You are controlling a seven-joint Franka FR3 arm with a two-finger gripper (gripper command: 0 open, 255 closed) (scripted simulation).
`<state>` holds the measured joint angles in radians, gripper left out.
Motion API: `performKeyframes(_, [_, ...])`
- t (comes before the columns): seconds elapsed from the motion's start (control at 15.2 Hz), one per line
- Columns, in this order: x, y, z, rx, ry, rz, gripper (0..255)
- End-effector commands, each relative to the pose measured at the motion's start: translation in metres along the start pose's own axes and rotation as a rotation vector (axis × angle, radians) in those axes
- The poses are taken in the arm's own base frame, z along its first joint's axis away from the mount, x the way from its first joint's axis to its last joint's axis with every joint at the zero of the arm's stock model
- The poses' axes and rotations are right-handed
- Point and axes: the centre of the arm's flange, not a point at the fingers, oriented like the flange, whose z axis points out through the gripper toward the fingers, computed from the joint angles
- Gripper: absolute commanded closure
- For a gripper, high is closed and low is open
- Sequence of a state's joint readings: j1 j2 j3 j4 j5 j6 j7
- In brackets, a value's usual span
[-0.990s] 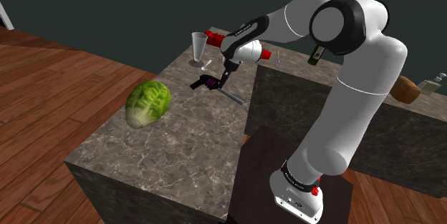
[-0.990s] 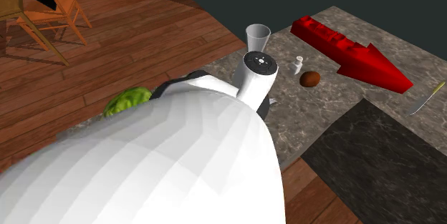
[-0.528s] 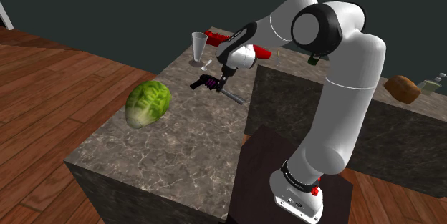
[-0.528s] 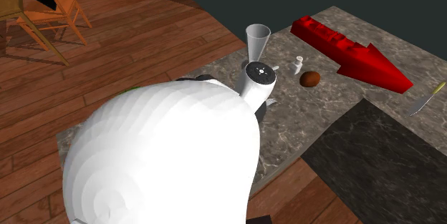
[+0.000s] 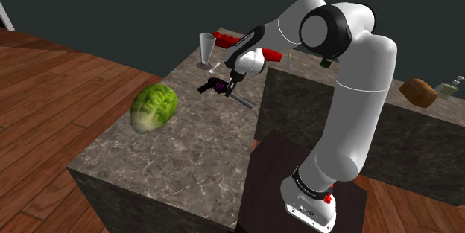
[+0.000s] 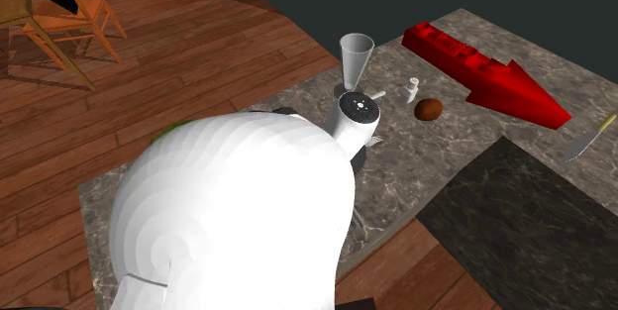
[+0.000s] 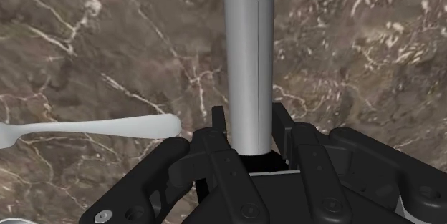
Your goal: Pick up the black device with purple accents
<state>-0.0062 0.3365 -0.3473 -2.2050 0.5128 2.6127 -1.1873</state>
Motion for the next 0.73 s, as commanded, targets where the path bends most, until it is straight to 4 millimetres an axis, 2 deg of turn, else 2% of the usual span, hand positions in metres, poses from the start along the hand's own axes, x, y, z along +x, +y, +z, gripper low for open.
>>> performKeyframes(0.0, [0.0,0.0,0.0,0.0,0.0,0.0,255])
performKeyframes(0.33, [0.0,0.0,0.0,0.0,0.0,0.0,255])
performKeyframes(0.66, [0.005,0.0,-0.025,0.0,0.0,0.0,255])
